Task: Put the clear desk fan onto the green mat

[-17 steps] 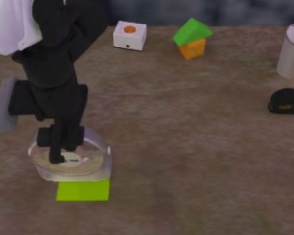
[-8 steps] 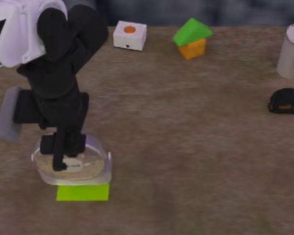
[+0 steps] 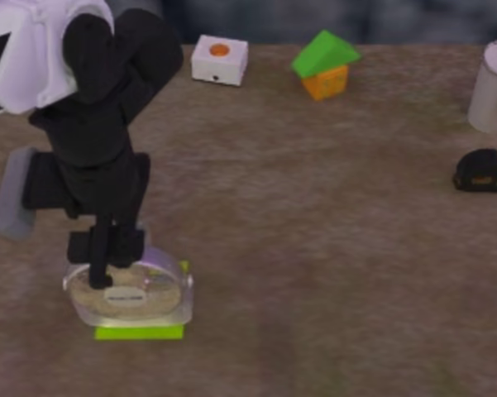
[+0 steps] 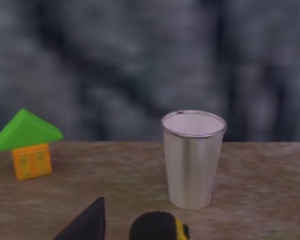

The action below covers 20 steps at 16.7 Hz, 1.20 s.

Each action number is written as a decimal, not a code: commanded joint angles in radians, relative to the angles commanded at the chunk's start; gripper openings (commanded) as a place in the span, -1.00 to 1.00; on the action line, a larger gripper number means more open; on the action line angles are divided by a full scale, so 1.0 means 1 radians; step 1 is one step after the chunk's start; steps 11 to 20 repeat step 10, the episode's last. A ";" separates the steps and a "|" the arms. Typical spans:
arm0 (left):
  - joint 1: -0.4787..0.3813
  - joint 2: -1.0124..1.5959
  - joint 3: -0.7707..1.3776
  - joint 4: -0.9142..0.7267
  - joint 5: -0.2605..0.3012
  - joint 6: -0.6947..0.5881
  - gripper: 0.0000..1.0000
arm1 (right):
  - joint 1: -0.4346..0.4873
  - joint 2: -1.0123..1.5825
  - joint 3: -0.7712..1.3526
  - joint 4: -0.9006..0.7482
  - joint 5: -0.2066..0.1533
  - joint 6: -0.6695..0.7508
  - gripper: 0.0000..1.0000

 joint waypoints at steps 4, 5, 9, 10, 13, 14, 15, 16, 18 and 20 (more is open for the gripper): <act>0.000 0.000 0.000 0.000 0.000 0.000 0.96 | 0.000 0.000 0.000 0.000 0.000 0.000 1.00; 0.000 0.000 0.000 0.000 0.000 0.000 1.00 | 0.000 0.000 0.000 0.000 0.000 0.000 1.00; 0.000 0.000 0.000 0.000 0.000 0.000 1.00 | 0.000 0.000 0.000 0.000 0.000 0.000 1.00; 0.000 0.000 0.000 0.000 0.000 0.000 1.00 | 0.000 0.000 0.000 0.000 0.000 0.000 1.00; 0.000 0.000 0.000 0.000 0.000 0.000 1.00 | 0.000 0.000 0.000 0.000 0.000 0.000 1.00; 0.000 0.000 0.000 0.000 0.000 0.000 1.00 | 0.000 0.000 0.000 0.000 0.000 0.000 1.00; 0.000 0.000 0.000 0.000 0.000 0.000 1.00 | 0.000 0.000 0.000 0.000 0.000 0.000 1.00; 0.000 0.000 0.000 0.000 0.000 0.000 1.00 | 0.000 0.000 0.000 0.000 0.000 0.000 1.00; 0.000 0.000 0.000 0.000 0.000 0.000 1.00 | 0.000 0.000 0.000 0.000 0.000 0.000 1.00; 0.000 0.000 0.000 0.000 0.000 0.000 1.00 | 0.000 0.000 0.000 0.000 0.000 0.000 1.00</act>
